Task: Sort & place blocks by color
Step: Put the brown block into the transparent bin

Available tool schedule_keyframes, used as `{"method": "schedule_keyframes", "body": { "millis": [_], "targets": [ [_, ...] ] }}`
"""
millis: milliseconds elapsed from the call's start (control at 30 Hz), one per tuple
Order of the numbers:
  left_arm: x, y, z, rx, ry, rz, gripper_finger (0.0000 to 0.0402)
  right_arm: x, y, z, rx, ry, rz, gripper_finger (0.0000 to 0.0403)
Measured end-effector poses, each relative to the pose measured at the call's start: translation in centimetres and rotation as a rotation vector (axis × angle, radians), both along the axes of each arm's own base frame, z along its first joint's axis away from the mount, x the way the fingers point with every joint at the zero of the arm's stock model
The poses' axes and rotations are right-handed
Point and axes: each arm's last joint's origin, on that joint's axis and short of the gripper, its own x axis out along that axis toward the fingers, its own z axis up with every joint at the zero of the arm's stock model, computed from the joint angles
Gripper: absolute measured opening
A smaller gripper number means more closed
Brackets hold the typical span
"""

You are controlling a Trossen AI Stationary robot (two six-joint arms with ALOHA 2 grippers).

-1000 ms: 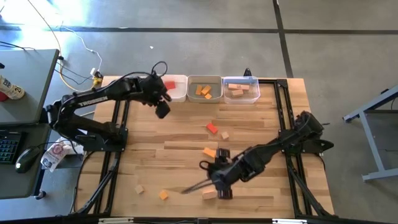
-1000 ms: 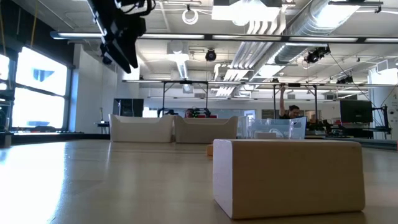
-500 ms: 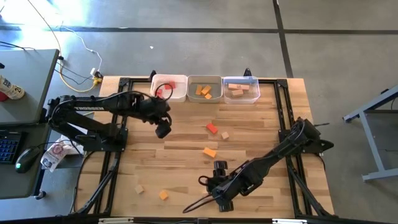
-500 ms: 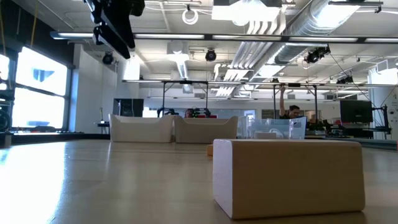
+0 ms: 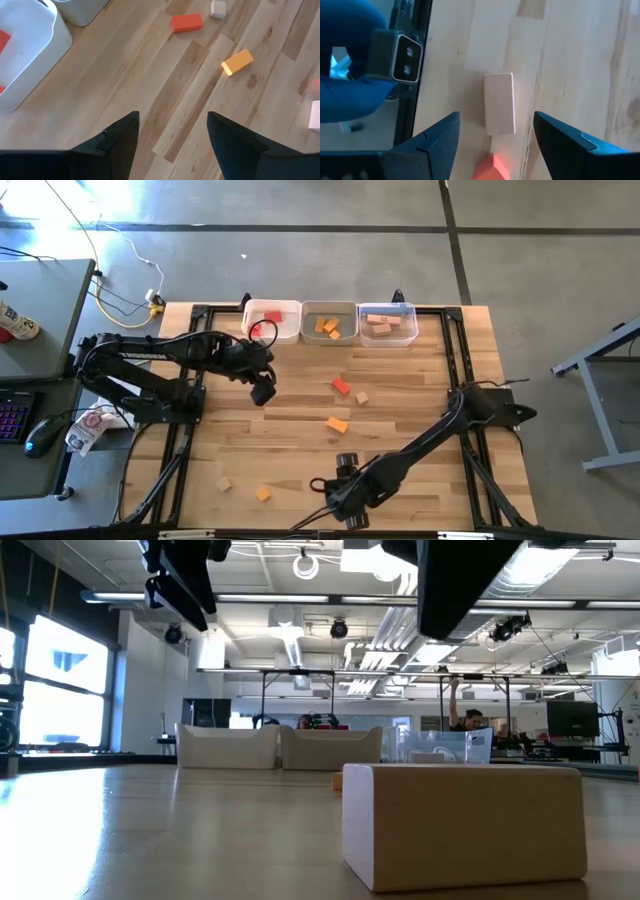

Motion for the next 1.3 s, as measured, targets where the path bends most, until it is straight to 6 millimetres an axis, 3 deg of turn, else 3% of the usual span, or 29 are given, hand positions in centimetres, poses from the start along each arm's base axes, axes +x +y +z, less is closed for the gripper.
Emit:
{"method": "schedule_keyframes", "body": {
  "millis": [600, 1300],
  "targets": [
    [0.0, 0.0, 0.0, -0.003, -0.001, 0.005, 0.0219, 1.1, 0.7, -4.9, -0.059, 0.064, 0.016, 0.024],
    [0.0, 0.0, 0.0, -0.002, 0.0, 0.003, 0.0219, 1.8, 0.7, -6.2, -0.06, 0.048, -0.014, 0.0206]
  ]
}}
